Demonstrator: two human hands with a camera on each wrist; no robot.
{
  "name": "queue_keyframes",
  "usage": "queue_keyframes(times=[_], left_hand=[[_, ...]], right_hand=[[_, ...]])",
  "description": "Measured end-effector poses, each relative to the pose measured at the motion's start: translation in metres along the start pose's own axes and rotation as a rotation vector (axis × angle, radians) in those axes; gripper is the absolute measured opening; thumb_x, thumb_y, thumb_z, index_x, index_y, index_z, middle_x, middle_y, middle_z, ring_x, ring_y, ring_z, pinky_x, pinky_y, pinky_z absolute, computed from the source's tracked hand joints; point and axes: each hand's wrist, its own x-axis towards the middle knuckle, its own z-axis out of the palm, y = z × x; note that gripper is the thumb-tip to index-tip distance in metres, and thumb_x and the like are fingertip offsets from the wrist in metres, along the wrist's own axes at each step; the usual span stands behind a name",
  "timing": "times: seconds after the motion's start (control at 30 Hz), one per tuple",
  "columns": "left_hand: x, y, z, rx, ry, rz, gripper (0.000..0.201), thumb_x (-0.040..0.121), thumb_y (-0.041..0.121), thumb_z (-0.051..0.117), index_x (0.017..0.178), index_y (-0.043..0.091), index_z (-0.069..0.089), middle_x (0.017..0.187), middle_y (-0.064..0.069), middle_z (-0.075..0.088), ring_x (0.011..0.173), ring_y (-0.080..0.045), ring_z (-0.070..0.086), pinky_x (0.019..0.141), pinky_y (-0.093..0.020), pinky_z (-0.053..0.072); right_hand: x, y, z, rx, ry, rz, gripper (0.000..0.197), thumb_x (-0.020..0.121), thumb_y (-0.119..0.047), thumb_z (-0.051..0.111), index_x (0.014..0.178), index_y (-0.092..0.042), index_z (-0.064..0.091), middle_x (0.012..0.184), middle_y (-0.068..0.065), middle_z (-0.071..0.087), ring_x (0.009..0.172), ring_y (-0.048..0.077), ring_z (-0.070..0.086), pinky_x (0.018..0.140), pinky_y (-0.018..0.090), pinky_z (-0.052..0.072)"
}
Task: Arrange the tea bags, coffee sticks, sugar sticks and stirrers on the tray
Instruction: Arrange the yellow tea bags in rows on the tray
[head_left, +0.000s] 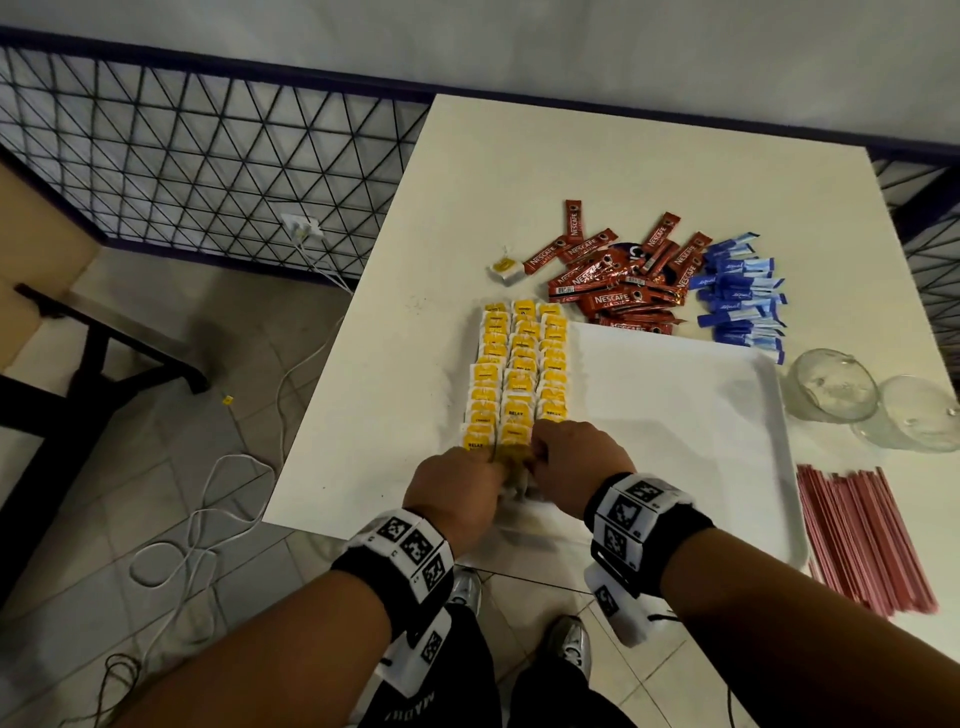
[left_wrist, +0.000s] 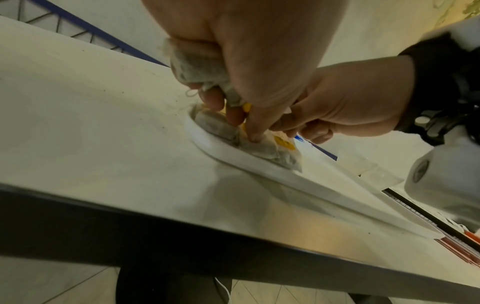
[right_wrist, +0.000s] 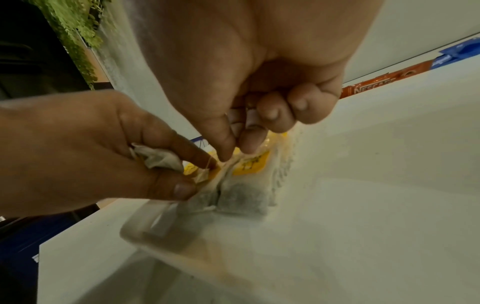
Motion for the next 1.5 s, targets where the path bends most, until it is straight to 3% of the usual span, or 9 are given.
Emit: queue_keyframes(times=[0.33,0.43,0.53,0.63,0.8,0.93,1.2,1.4,1.5], left_hand=[[-0.004,-0.004,-0.003,-0.198,0.142,-0.048,0.025,0.091,0.032,0.053,0.113,0.029,0.063,0.113,0.002,0.064,0.104,-0.026,0.059,0.08,-0.031,0.045],[-0.005,-0.012,-0.013,-0.842,0.285,-0.239,0.014,0.082,0.029,0.071,0.094,0.023,0.071,0.084,0.002,0.07,0.07,-0.017,0.061,0.061,-0.025,0.045],[-0.003,-0.017,-0.023,-1.841,0.039,-0.463,0.045,0.079,0.058,0.064,0.092,0.015,0.065,0.071,-0.007,0.053,0.052,-0.016,0.043,0.047,-0.022,0.031],[-0.004,-0.022,-0.03,-2.222,-0.145,-0.395,0.069,0.08,0.074,0.041,0.096,0.012,0.063,0.072,-0.007,0.054,0.051,-0.017,0.045,0.044,-0.02,0.033],[-0.003,-0.018,-0.035,-2.316,-0.15,-0.344,0.063,0.084,0.072,0.036,0.084,0.013,0.059,0.081,-0.008,0.055,0.057,-0.02,0.049,0.047,-0.023,0.033],[-0.001,-0.012,-0.035,-2.319,-0.119,-0.37,0.056,0.093,0.065,0.032,0.084,0.017,0.059,0.079,-0.006,0.062,0.053,-0.016,0.053,0.046,-0.022,0.033],[0.005,0.0,-0.034,-2.219,-0.048,-0.417,0.035,0.097,0.044,0.042,0.077,0.02,0.059,0.067,0.0,0.056,0.046,-0.011,0.049,0.039,-0.02,0.033],[0.012,0.001,-0.032,-2.244,0.017,-0.494,0.034,0.098,0.04,0.043,0.073,0.019,0.054,0.067,-0.001,0.06,0.045,-0.012,0.052,0.041,-0.019,0.031],[0.016,0.0,-0.03,-2.283,0.032,-0.49,0.03,0.098,0.037,0.043,0.074,0.02,0.051,0.06,-0.001,0.055,0.051,-0.015,0.053,0.04,-0.018,0.03]], right_hand=[[-0.009,0.012,-0.002,0.121,0.078,-0.081,0.007,0.089,-0.031,0.053,0.088,-0.024,0.054,0.084,-0.003,0.057,0.076,0.022,0.049,0.068,0.031,0.044],[-0.011,0.009,-0.011,0.26,0.155,-0.191,0.005,0.088,-0.025,0.058,0.091,-0.022,0.061,0.086,-0.004,0.063,0.073,0.014,0.054,0.07,0.028,0.046],[-0.013,-0.001,-0.024,0.34,0.223,-0.292,0.011,0.088,-0.019,0.06,0.097,-0.021,0.066,0.088,-0.009,0.063,0.063,-0.008,0.048,0.062,0.005,0.034],[-0.014,-0.012,-0.033,0.384,0.292,-0.376,0.013,0.09,-0.016,0.061,0.1,-0.019,0.069,0.091,-0.01,0.061,0.068,-0.017,0.047,0.064,0.0,0.032],[-0.012,-0.02,-0.032,0.318,0.338,-0.543,0.016,0.084,-0.017,0.067,0.099,-0.019,0.072,0.09,-0.005,0.065,0.068,-0.013,0.048,0.066,0.002,0.034],[-0.011,-0.023,-0.03,0.261,0.34,-0.467,0.019,0.086,-0.029,0.064,0.101,-0.021,0.072,0.087,-0.007,0.059,0.072,0.005,0.05,0.069,0.024,0.045],[-0.011,-0.024,-0.032,0.268,0.316,-0.409,0.007,0.081,-0.019,0.068,0.088,-0.02,0.066,0.087,-0.006,0.053,0.079,0.018,0.058,0.072,0.037,0.051],[-0.012,-0.022,-0.034,0.331,0.29,-0.455,0.006,0.084,-0.013,0.067,0.083,-0.018,0.064,0.083,-0.01,0.052,0.067,-0.002,0.049,0.064,0.007,0.036],[-0.013,-0.019,-0.039,0.425,0.232,-0.344,0.011,0.088,-0.017,0.064,0.082,-0.023,0.059,0.069,-0.019,0.051,0.056,-0.003,0.049,0.054,0.007,0.033]])
